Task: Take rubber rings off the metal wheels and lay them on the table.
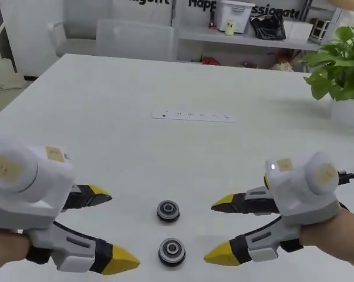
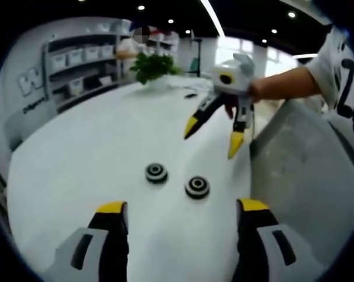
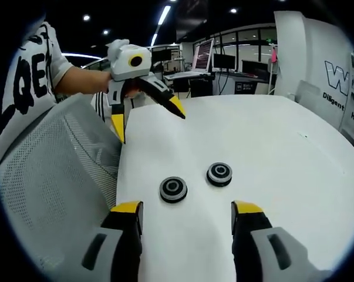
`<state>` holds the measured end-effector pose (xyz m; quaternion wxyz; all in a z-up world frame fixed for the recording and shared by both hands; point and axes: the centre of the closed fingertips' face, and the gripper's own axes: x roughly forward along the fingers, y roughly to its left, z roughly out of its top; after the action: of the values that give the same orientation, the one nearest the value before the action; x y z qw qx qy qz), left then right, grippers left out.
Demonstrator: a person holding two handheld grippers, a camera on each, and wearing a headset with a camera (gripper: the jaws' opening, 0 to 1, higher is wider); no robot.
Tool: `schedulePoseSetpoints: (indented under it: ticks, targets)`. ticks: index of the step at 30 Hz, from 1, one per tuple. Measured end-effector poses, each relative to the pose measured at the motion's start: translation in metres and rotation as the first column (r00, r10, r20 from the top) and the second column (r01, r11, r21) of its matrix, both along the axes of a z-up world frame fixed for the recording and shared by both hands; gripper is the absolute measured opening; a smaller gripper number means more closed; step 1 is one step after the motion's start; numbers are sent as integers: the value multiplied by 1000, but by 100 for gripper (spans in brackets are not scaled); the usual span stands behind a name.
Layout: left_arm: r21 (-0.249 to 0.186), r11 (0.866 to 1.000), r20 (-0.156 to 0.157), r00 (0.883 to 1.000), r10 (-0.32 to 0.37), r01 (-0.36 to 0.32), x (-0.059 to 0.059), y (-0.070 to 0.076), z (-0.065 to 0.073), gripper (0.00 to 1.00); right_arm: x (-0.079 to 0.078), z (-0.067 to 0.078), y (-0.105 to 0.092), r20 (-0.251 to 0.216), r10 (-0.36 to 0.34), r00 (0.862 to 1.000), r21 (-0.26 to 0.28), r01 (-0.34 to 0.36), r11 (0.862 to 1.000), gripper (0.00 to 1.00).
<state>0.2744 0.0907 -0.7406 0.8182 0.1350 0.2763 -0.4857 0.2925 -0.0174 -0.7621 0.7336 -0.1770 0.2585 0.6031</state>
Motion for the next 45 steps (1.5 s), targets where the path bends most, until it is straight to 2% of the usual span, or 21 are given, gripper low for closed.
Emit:
schedulePoseSetpoints:
  ticks: [17, 26, 39, 45]
  targets:
    - [4, 999, -39, 998, -45, 45, 2, -17, -15, 66, 3, -9, 12, -35, 22, 999, -4, -22, 1000, 53]
    - [6, 998, -63, 996, -60, 61, 5, -23, -22, 61, 4, -19, 20, -66, 27, 997, -3, -27, 1000, 49]
    - [25, 994, -99, 990, -105, 108, 2, -37, -34, 54, -5, -35, 27, -91, 61, 994, -29, -64, 998, 44]
    - [4, 994, -117, 987, -112, 114, 2, -43, -36, 51, -8, -39, 31, -96, 71, 993, -26, -74, 997, 39]
